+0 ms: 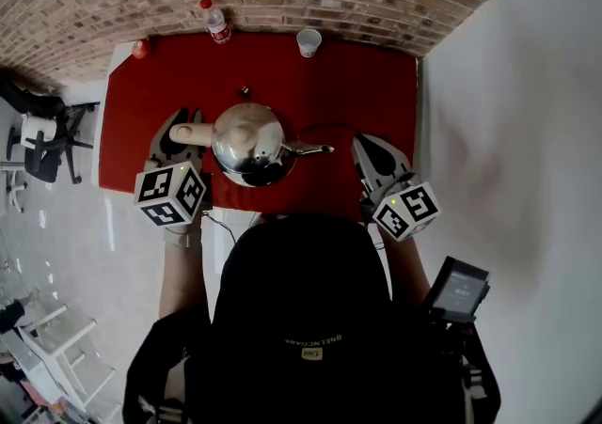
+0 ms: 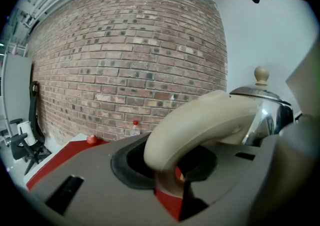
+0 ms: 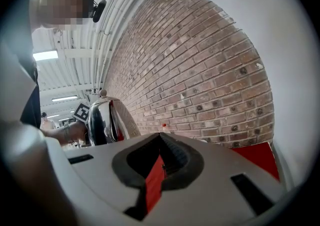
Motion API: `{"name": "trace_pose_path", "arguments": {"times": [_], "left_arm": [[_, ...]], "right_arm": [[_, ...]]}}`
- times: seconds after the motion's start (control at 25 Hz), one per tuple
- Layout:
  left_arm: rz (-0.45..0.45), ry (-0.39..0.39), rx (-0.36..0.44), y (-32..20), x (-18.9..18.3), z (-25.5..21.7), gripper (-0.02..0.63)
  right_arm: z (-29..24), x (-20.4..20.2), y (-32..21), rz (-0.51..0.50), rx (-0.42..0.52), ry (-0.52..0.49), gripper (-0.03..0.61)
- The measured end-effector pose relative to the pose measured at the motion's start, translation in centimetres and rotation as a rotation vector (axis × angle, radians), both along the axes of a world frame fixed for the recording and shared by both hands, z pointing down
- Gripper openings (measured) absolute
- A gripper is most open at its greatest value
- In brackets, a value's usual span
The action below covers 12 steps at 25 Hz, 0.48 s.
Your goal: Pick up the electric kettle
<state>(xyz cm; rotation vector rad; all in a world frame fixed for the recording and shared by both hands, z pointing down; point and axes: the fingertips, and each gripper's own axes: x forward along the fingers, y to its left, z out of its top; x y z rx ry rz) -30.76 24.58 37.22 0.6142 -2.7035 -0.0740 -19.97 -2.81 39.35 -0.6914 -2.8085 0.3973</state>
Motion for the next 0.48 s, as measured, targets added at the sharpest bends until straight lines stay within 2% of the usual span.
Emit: {"name": "trace_pose_path", "arguments": {"times": [0.48], "left_arm": [[0.01,0.012,0.001,-0.26,0.03,0.42,0.103]], "right_arm": [[0.05,-0.15,0.88,-0.023,0.038,0.001,0.006]]}}
